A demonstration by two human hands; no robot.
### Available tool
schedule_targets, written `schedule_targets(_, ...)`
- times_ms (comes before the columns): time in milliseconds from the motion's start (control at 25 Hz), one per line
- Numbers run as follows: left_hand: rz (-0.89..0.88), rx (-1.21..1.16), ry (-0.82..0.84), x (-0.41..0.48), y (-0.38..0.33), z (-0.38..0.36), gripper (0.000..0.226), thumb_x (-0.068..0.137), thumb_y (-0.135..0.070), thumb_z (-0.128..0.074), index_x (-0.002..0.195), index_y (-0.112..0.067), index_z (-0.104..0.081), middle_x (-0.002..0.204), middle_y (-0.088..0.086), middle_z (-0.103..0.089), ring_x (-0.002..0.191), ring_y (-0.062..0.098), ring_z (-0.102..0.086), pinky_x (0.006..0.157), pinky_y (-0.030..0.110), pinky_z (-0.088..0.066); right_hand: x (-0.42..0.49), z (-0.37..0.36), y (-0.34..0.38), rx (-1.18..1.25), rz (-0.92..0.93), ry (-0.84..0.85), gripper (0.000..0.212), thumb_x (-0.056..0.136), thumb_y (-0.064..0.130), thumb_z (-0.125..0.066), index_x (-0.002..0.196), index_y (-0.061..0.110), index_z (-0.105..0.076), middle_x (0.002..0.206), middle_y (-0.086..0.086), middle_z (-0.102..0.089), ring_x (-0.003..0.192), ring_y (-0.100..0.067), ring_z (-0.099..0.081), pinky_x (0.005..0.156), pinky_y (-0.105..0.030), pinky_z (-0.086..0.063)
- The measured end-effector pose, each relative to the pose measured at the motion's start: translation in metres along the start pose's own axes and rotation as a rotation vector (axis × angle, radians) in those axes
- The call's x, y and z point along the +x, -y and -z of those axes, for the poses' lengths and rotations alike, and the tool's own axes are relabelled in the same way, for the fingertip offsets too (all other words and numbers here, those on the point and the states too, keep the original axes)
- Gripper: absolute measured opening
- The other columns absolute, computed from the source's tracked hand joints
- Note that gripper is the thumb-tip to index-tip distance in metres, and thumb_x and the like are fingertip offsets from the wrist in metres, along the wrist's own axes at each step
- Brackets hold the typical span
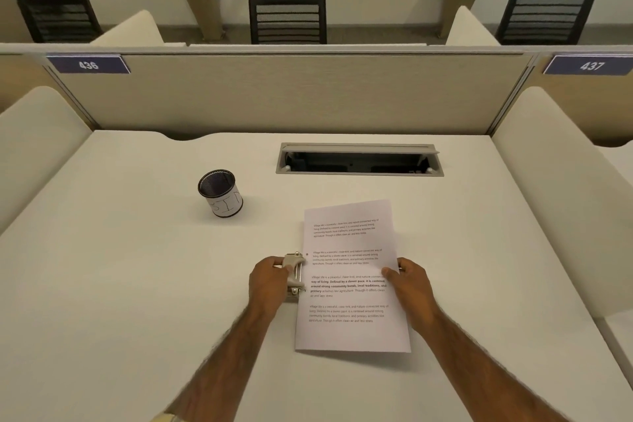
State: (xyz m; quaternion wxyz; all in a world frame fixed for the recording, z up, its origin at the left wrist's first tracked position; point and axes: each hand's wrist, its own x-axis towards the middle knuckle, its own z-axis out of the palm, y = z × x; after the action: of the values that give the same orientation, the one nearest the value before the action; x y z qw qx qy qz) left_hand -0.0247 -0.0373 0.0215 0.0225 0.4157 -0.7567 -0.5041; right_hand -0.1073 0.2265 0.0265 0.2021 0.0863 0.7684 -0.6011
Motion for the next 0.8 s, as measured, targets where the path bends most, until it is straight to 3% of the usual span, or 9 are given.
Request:
schedule_targets(360, 0.016, -0.031, -0.141, 0.041, 0.029, 0.089, 0.014, 0.094, -0.009, -0.071, 0.106, -0.010, -0.077, 0.087, 0.011, -0.076, 0.077, 0.026, -0.069, 0.066, 0.030, -0.049, 0.004, 0.036, -0.007, 0.064, -0.005, -0.049, 0.011, 0.091, 0.009, -0.066, 0.101, 0.011, -0.071, 0.098, -0.007, -0.080, 0.086, -0.034, -0.077, 0.084, -0.060, -0.061)
schedule_targets(480, 0.022, -0.011, -0.174, 0.055, 0.040, 0.109, 0.015, 0.095, -0.010, -0.070, 0.108, -0.008, -0.077, 0.087, 0.011, -0.075, 0.074, 0.026, -0.068, 0.060, 0.028, -0.047, 0.002, 0.045, -0.009, 0.074, -0.001, -0.072, 0.011, 0.092, 0.007, -0.066, 0.100, 0.010, -0.072, 0.101, -0.011, -0.080, 0.088, -0.037, -0.076, 0.086, -0.062, -0.059)
schedule_targets(560, 0.021, -0.006, -0.177, 0.061, 0.045, 0.115, 0.017, 0.095, -0.010, -0.069, 0.109, -0.007, -0.078, 0.089, 0.012, -0.075, 0.075, 0.026, -0.067, 0.062, 0.029, -0.049, 0.001, 0.048, -0.008, 0.083, 0.010, -0.089, 0.011, 0.091, 0.005, -0.065, 0.099, 0.008, -0.072, 0.102, -0.014, -0.079, 0.092, -0.041, -0.075, 0.088, -0.064, -0.057)
schedule_targets(720, 0.012, 0.007, -0.142, 0.066, 0.052, 0.113, 0.018, 0.097, -0.009, -0.067, 0.112, -0.004, -0.076, 0.099, 0.017, -0.076, 0.089, 0.034, -0.070, 0.081, 0.040, -0.056, -0.002, 0.052, -0.005, 0.088, 0.010, -0.091, 0.010, 0.092, 0.004, -0.064, 0.100, 0.006, -0.071, 0.103, -0.016, -0.078, 0.093, -0.043, -0.074, 0.088, -0.063, -0.057)
schedule_targets(800, -0.009, 0.016, -0.113, 0.064, 0.052, 0.112, 0.020, 0.097, -0.008, -0.066, 0.114, -0.003, -0.075, 0.100, 0.016, -0.075, 0.088, 0.032, -0.068, 0.075, 0.036, -0.053, -0.003, 0.055, -0.004, 0.094, 0.009, -0.086, 0.011, 0.093, 0.004, -0.064, 0.101, 0.006, -0.071, 0.102, -0.015, -0.078, 0.091, -0.041, -0.075, 0.087, -0.061, -0.059)
